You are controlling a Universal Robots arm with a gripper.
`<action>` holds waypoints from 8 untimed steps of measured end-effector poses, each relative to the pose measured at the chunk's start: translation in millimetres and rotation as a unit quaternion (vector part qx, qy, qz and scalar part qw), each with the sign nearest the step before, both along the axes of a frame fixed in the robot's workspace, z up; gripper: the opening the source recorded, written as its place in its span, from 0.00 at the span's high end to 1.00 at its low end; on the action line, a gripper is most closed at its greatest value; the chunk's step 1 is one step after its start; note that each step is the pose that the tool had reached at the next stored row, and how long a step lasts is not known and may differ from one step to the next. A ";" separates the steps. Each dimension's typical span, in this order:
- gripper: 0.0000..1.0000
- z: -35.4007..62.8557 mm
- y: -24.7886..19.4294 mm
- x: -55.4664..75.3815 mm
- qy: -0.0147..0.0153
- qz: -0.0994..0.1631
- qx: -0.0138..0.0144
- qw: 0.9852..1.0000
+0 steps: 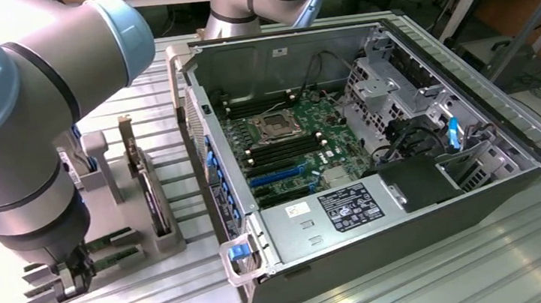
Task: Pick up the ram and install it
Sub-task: 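Pick up the ram and move it above insertion slot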
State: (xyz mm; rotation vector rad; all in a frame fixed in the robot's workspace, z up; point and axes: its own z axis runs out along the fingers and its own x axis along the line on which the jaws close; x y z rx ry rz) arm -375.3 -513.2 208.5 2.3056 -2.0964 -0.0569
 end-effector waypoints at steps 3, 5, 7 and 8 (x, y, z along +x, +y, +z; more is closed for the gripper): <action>0.86 4.9 0.0 0.0 0.000 0.000 0.000 1.000; 0.86 8.0 0.0 0.1 0.001 0.000 0.000 1.000; 0.86 11.1 0.0 0.1 0.001 0.000 -0.001 1.000; 0.86 13.5 0.0 0.1 0.001 0.000 -0.001 1.000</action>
